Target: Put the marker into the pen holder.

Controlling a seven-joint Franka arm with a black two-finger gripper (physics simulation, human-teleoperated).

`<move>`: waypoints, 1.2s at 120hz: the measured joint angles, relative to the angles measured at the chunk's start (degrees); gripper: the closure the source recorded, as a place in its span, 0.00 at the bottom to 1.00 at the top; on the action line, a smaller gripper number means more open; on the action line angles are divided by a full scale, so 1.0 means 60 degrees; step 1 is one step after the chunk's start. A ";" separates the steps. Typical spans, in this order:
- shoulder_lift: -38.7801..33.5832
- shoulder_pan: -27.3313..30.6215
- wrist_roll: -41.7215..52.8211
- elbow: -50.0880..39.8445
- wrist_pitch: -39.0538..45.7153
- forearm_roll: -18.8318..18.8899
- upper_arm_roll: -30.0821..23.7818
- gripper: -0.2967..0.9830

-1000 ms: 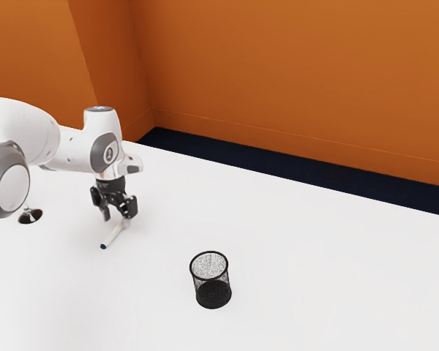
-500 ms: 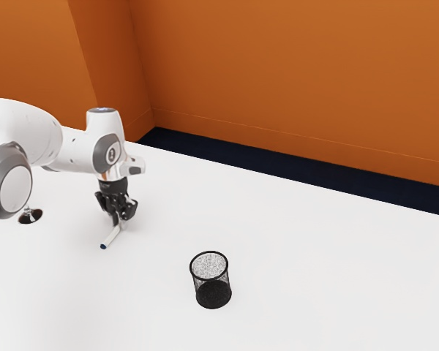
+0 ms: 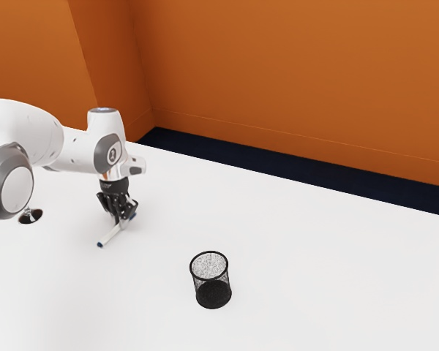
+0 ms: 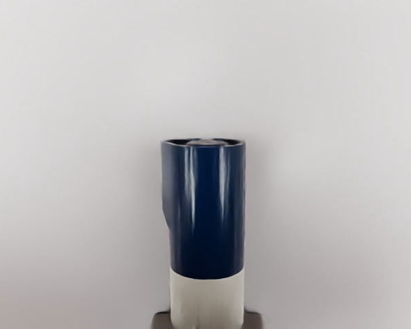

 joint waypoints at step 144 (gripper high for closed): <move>-0.8885 -0.0058 0.0001 -0.8427 0.7642 -0.1314 -0.5401 0.81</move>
